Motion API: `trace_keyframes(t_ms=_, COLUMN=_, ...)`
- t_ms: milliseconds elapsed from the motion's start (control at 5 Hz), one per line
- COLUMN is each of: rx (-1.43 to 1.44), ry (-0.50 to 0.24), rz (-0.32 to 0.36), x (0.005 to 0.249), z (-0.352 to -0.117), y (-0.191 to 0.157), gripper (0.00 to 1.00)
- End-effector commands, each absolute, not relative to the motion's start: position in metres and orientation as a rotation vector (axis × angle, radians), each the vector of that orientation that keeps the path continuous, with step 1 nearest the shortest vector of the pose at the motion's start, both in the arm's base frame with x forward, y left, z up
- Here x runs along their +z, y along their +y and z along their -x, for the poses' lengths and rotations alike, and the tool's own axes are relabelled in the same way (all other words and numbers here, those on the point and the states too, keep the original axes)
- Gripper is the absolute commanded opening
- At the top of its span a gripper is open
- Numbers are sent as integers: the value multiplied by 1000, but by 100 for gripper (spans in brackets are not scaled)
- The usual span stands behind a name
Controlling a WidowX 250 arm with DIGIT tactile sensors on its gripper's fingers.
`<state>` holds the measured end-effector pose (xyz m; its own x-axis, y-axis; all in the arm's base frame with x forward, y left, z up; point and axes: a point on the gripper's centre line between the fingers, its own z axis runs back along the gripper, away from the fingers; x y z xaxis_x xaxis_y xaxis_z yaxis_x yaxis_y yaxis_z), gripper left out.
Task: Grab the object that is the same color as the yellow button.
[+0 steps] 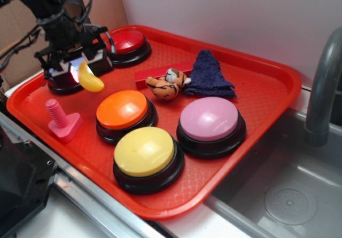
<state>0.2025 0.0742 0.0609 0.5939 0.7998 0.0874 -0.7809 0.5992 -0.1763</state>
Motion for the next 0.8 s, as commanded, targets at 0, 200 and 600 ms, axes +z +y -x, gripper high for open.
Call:
trace_keyframes(t_ms=0, rx=588, ry=-127, rz=42, x=123, z=-209, y=64, gripper=0)
trace_keyframes(t_ms=200, rx=399, ry=-91, rz=-8, x=138, z=-215, y=51, gripper=0)
trace_keyframes(t_ms=600, rx=92, ry=-98, rz=29, x=151, z=-221, y=30, gripper=0)
